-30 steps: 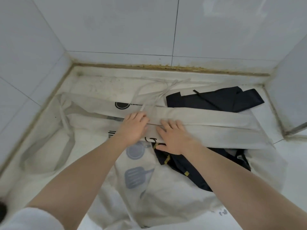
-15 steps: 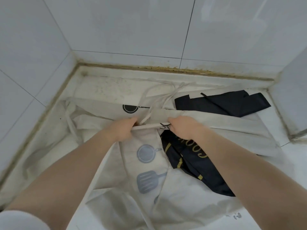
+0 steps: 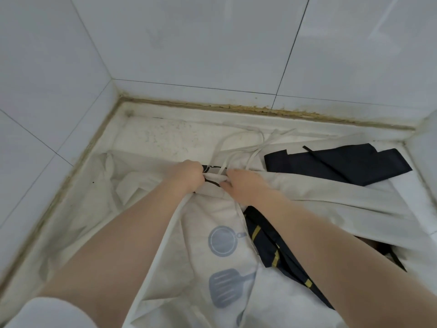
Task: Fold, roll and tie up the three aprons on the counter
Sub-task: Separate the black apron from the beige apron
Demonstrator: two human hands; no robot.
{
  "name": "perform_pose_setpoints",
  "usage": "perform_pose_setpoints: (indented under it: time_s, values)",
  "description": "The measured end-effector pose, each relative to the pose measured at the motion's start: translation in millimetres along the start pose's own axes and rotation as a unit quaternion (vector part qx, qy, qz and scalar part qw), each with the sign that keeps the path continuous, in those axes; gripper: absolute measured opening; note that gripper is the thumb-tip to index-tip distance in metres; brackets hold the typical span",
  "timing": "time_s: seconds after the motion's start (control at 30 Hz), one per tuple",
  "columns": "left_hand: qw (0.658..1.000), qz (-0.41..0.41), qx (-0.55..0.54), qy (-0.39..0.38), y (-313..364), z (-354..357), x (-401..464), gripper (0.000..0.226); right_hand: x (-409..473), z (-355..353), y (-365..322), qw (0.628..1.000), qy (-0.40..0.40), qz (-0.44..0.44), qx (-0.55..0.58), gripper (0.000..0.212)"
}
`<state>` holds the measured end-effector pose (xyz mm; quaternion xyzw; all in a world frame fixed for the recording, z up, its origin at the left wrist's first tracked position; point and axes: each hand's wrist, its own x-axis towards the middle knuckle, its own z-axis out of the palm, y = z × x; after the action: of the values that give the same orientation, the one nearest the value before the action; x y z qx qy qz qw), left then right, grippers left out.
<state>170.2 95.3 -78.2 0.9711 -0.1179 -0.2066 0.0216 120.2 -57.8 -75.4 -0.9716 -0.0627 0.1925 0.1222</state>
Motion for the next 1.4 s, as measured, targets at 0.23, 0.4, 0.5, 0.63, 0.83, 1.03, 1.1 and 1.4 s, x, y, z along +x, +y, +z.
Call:
perform_pose_setpoints:
  time_s: [0.23,0.4,0.5,0.63,0.83,1.03,1.1,1.4]
  values:
    - [0.999,0.025,-0.028,0.021,-21.0,-2.7,8.5,0.023,34.1,-2.9,3.4,0.995,0.009,0.059,-0.08,0.025]
    - [0.998,0.06,-0.034,0.008,-54.4,-11.6,3.5,0.026,38.2,2.8,-3.1,0.992,0.001,0.115,-0.062,0.028]
    - [0.997,0.055,-0.043,-0.024,-75.0,-24.3,1.5,0.031,44.8,-1.3,-3.8,0.989,-0.021,0.133,-0.058,0.028]
    - [0.993,0.027,-0.069,-0.094,-103.5,-42.3,4.4,0.042,48.5,-2.0,-4.6,0.988,-0.037,0.144,-0.048,0.029]
    - [0.986,-0.134,0.045,-0.091,-103.7,-29.3,17.5,0.033,37.9,2.3,-2.8,0.99,-0.006,0.129,-0.052,0.024]
    - [0.981,-0.043,0.11,0.153,-34.5,-13.0,10.4,0.063,34.8,5.4,1.7,0.99,0.024,0.131,-0.055,0.032]
    - [0.984,0.1,0.03,0.147,-0.3,3.4,6.1,0.066,33.9,4.8,1.3,0.99,0.033,0.121,-0.066,0.032]
    - [0.972,0.106,-0.193,0.076,27.7,51.1,13.3,0.057,10.3,-19.8,48.1,0.992,-0.031,0.039,-0.112,0.029]
